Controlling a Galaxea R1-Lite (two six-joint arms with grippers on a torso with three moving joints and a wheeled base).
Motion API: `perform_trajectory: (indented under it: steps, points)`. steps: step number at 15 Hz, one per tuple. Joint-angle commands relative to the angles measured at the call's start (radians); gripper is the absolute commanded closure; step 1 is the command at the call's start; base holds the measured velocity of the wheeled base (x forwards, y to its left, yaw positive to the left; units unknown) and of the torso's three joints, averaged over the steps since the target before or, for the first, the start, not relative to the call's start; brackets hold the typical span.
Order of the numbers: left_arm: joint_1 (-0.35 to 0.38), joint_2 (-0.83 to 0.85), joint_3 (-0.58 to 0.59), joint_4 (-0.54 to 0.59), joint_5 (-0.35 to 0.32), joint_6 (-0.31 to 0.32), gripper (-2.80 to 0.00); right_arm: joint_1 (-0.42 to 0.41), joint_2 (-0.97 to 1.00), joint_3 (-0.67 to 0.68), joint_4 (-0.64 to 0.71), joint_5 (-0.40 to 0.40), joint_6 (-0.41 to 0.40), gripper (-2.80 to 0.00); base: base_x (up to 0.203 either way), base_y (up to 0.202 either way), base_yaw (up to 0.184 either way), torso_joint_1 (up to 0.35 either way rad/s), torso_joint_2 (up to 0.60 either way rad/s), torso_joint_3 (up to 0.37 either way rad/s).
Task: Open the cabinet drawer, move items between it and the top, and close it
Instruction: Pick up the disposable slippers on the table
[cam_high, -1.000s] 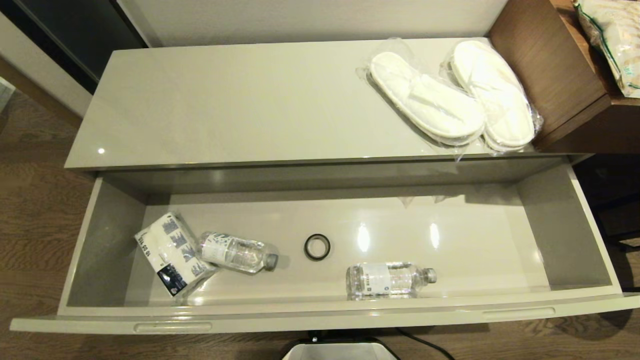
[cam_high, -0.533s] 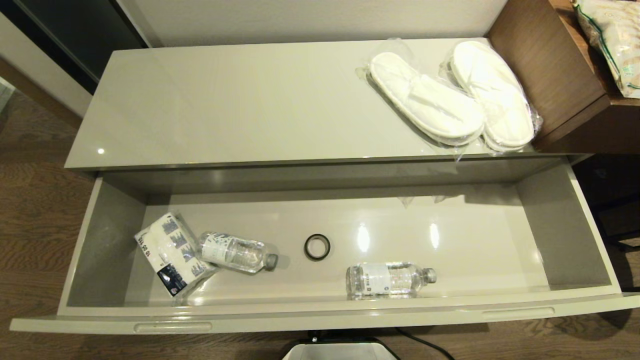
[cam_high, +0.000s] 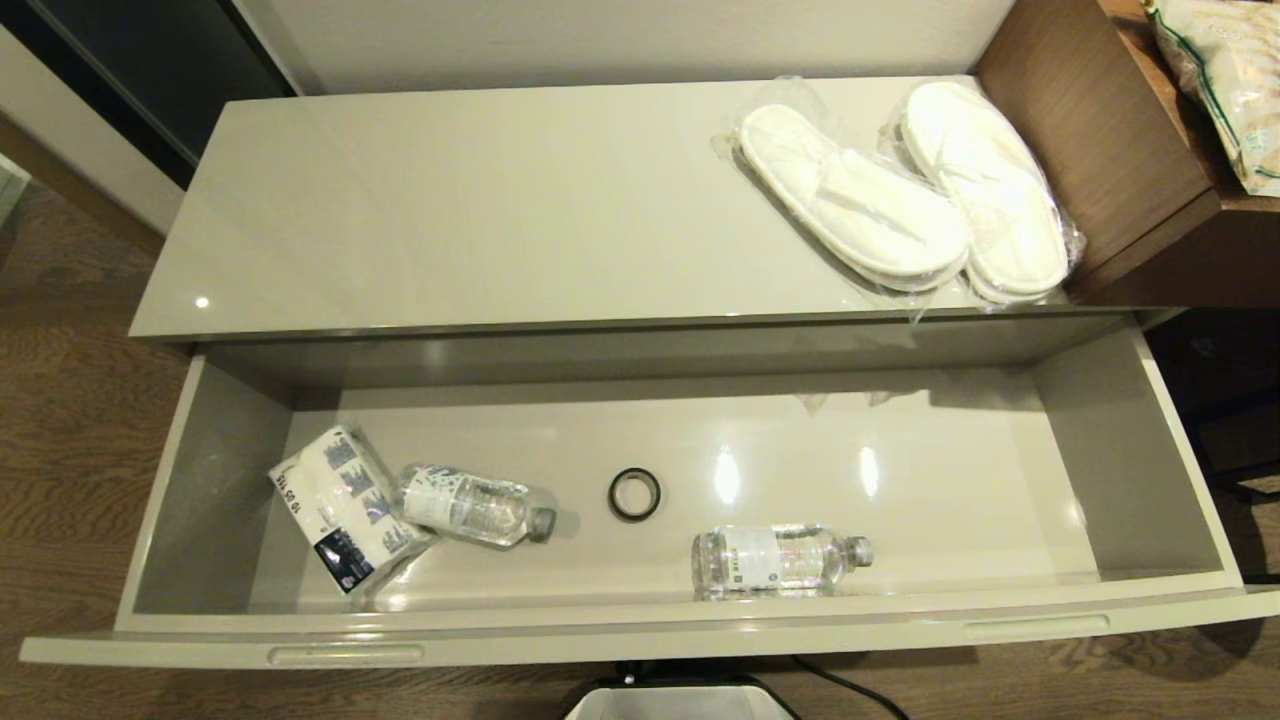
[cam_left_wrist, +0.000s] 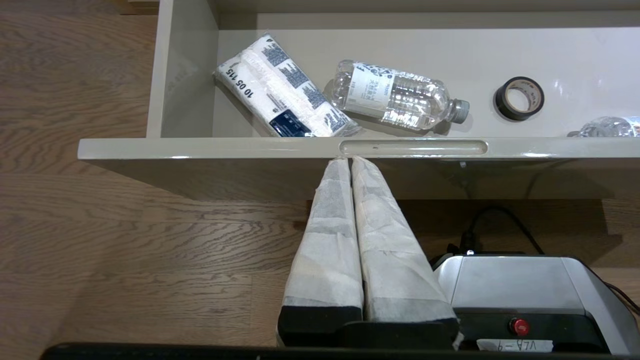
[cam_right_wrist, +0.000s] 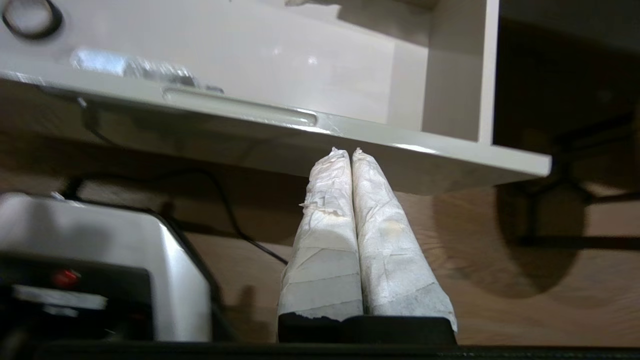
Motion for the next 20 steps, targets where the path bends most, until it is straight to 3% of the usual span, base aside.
perform_trajectory:
  steps: [1, 5, 7, 10, 20]
  points:
    - [0.001, 0.0, 0.0, 0.0, 0.0, 0.001, 0.0, 0.0, 0.003, 0.002, -0.003, 0.002, 0.107, 0.0, 0.0, 0.0, 0.0, 0.0, 0.0, 0.0]
    - [0.001, 0.0, 0.0, -0.001, 0.0, 0.001, 0.0, 0.0, 0.005, 0.004, 0.004, -0.036, 0.337, 0.0, 0.0, 0.0, 0.0, 0.0, 0.0, 0.0]
    - [0.001, 0.0, 0.0, 0.001, 0.0, 0.001, 0.0, 0.0, 0.005, 0.005, -0.001, -0.034, 0.307, 0.0, 0.0, 0.0, 0.0, 0.0, 0.0, 0.0]
    - [0.001, 0.0, 0.0, 0.0, 0.0, 0.001, 0.0, 0.0, 0.0, 0.005, 0.037, -0.01, 0.192, 0.0, 0.0, 0.0, 0.0, 0.0, 0.0, 0.0]
    - [0.001, 0.0, 0.0, -0.001, 0.0, 0.001, 0.0, 0.001, 0.0, 0.003, 0.049, -0.018, 0.233, 0.0, 0.0, 0.0, 0.0, 0.0, 0.0, 0.0]
